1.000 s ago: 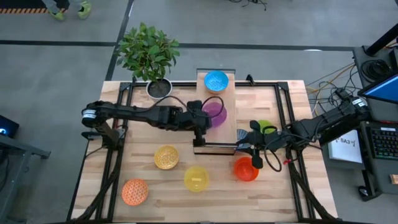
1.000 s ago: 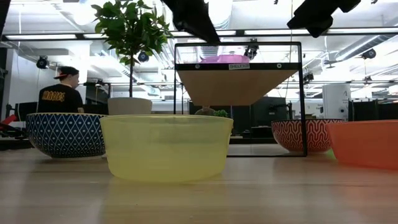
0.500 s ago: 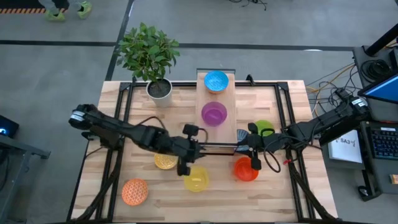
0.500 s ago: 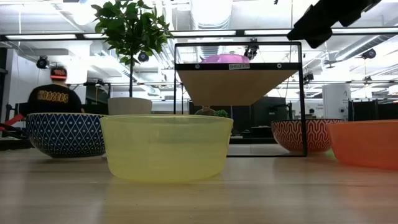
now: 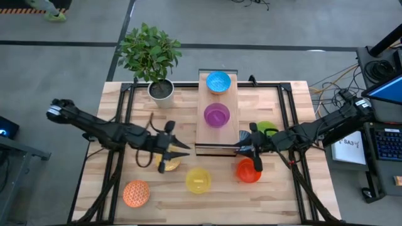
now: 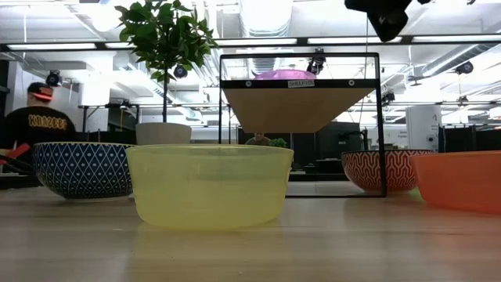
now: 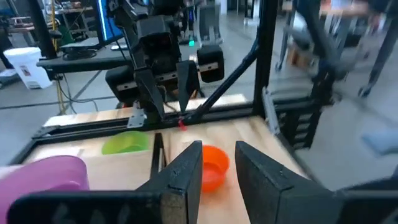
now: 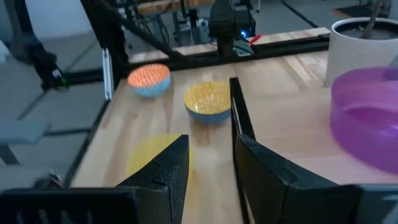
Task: Place and stack bowls onto a shelf
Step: Stack the dark blue patterned bowl on top of the blue patterned bowl on the shelf
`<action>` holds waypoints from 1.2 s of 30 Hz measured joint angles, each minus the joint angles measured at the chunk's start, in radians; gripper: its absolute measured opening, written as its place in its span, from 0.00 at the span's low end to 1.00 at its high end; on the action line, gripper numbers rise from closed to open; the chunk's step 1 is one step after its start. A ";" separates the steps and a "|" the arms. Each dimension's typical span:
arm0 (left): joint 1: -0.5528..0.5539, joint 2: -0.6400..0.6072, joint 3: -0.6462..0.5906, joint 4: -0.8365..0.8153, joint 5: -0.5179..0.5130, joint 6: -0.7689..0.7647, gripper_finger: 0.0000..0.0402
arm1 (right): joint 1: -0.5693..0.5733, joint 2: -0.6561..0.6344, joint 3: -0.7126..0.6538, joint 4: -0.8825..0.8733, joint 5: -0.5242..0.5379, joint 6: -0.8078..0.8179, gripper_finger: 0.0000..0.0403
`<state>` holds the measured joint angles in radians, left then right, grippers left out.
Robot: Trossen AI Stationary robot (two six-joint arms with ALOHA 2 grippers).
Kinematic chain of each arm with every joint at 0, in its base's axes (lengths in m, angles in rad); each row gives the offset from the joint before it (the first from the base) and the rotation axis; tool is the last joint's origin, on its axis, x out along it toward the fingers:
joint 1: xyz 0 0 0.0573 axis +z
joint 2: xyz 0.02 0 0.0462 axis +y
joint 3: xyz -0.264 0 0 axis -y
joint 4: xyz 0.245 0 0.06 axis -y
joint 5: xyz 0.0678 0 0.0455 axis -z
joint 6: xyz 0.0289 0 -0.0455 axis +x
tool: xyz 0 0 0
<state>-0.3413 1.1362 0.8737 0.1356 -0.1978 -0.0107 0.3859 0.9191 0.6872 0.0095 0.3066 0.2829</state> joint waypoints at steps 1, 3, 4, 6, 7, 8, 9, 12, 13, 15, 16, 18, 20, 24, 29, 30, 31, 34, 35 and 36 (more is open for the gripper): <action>0.000 -0.020 -0.027 0.029 0.000 -0.021 0.20 | 0.000 0.001 0.000 0.007 0.000 0.019 0.31; 0.000 -0.050 -0.078 0.083 0.000 -0.052 0.20 | 0.004 0.007 0.000 0.019 0.000 0.059 0.31; 0.000 -0.061 -0.101 0.107 0.000 -0.063 0.20 | 0.007 0.014 0.000 0.026 0.001 0.078 0.31; 0.000 -0.082 -0.131 0.123 0.000 -0.084 0.20 | 0.017 0.031 0.000 0.043 0.000 0.116 0.31; 0.000 -0.091 -0.138 0.127 0.000 -0.092 0.20 | 0.020 0.041 0.000 0.058 0.000 0.122 0.31; 0.000 -0.100 -0.144 0.127 0.000 -0.101 0.20 | 0.023 0.052 0.001 0.074 0.000 0.125 0.31; -0.001 -0.107 -0.151 0.127 0.000 -0.104 0.20 | 0.027 0.059 0.006 0.078 0.000 0.126 0.31; 0.000 -0.120 -0.167 0.123 0.000 -0.090 0.20 | 0.031 0.073 0.029 0.075 0.000 0.154 0.30; 0.000 -0.122 -0.168 0.123 0.000 -0.079 0.20 | 0.031 0.073 0.038 0.071 0.000 0.171 0.30; 0.000 -0.129 -0.169 0.120 0.000 -0.057 0.20 | 0.031 0.071 0.063 0.040 0.000 0.189 0.30; 0.000 -0.132 -0.169 0.109 0.000 -0.049 0.20 | 0.031 0.071 0.078 0.014 0.001 0.196 0.29; 0.000 -0.135 -0.169 0.077 -0.005 -0.032 0.20 | 0.031 0.070 0.108 -0.053 0.007 0.209 0.29; 0.000 -0.135 -0.169 0.045 -0.034 -0.022 0.20 | 0.030 0.071 0.137 -0.116 0.032 0.225 0.28; 0.001 -0.123 -0.169 -0.010 -0.159 -0.021 0.20 | 0.012 0.072 0.178 -0.219 0.151 0.249 0.28; 0.001 -0.098 -0.170 -0.032 -0.235 -0.012 0.20 | -0.057 0.072 0.225 -0.298 0.167 0.255 0.27; 0.001 -0.094 -0.170 -0.032 -0.236 -0.006 0.20 | -0.078 0.072 0.230 -0.300 0.166 0.250 0.27; 0.001 -0.091 -0.170 -0.033 -0.237 0.001 0.20 | -0.098 0.072 0.234 -0.307 0.164 0.245 0.27; 0.002 -0.088 -0.170 -0.033 -0.238 0.012 0.20 | -0.160 0.073 0.250 -0.361 0.140 0.237 0.27; 0.002 -0.088 -0.170 -0.036 -0.238 0.012 0.20 | -0.179 0.072 0.258 -0.389 0.133 0.239 0.27; 0.002 -0.088 -0.170 -0.043 -0.239 0.011 0.20 | -0.198 0.072 0.267 -0.417 0.131 0.253 0.27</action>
<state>-0.3393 1.0485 0.7036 0.0925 -0.4364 0.0000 0.1878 0.9913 0.9544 -0.4073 0.4372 0.5355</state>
